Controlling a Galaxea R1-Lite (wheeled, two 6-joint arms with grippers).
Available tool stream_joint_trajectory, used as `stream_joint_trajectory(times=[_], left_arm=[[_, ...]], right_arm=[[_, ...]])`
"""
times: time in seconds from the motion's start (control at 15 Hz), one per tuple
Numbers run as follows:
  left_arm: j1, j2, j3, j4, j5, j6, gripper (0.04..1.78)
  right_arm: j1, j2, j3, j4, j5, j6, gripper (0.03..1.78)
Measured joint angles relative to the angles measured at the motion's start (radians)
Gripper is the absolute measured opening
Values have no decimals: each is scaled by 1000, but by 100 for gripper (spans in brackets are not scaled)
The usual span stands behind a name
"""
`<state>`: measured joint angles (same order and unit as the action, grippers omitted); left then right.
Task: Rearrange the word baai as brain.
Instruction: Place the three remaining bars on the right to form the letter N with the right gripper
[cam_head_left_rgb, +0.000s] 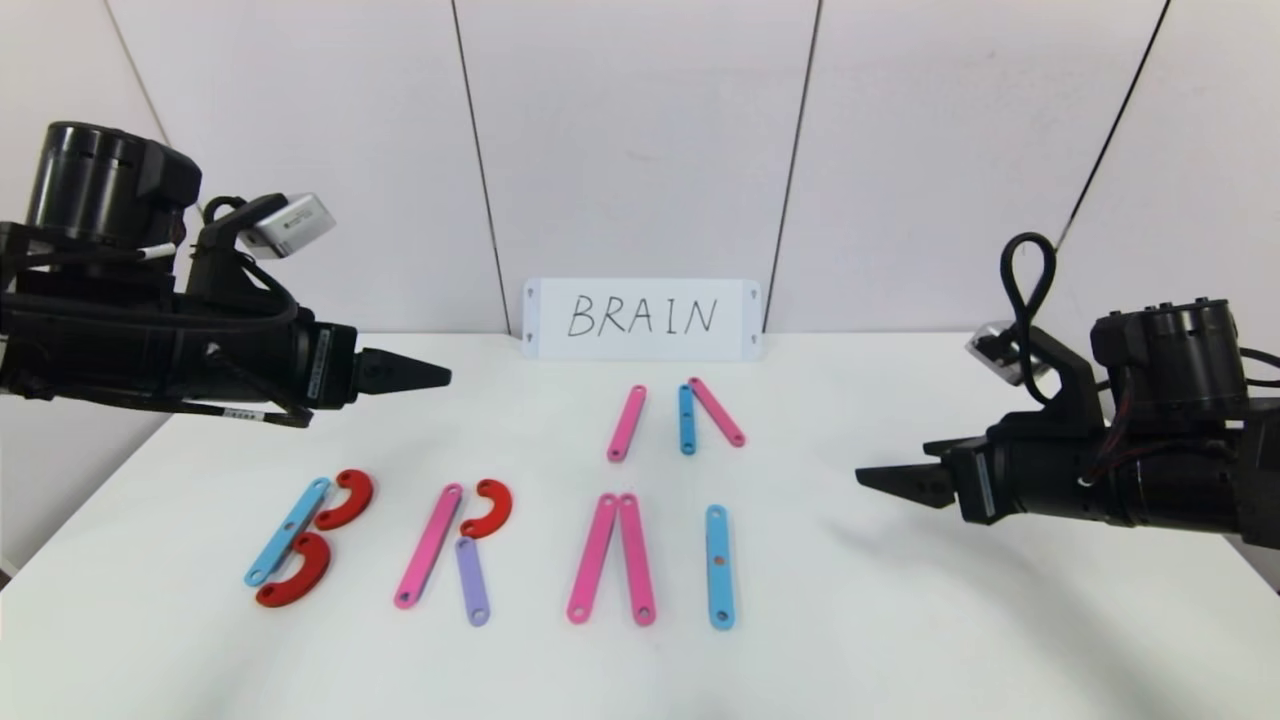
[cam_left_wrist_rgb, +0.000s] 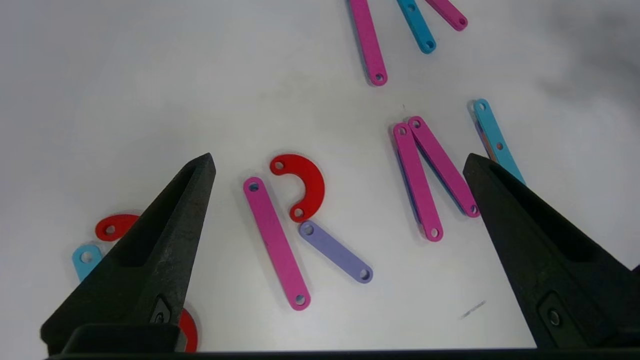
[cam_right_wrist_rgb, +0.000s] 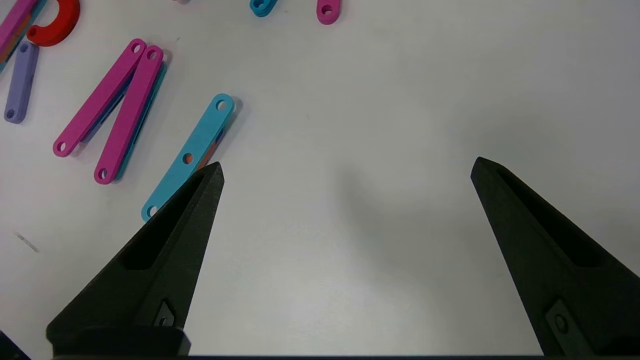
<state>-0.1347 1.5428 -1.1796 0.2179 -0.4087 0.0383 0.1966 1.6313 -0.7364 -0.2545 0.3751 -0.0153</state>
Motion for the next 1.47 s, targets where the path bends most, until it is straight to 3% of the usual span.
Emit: stream_joint_trajectory(times=[0.33,0.53,0.67,0.93,1.13,1.47], left_arm=[[34,68,-52,1,5,5,173],[53,84,-74,1,11,6,173],[71,80,-84,-2,12,6,173],[85,69,-87,-8,12,6,173],[85,67,-87,-6,11,5,173],[84,69,-84,-6,7,5,173]], right_arm=[[48,-12,-58,21,-81,11,173],[125,17,-117,30,-214,13,173],[168,47,-196,87,-288,13,173],[243,156,-410,227,-347,60,173],[294,283,-566,241,-409,128,173],[363,477,-799,244,-473,184,173]])
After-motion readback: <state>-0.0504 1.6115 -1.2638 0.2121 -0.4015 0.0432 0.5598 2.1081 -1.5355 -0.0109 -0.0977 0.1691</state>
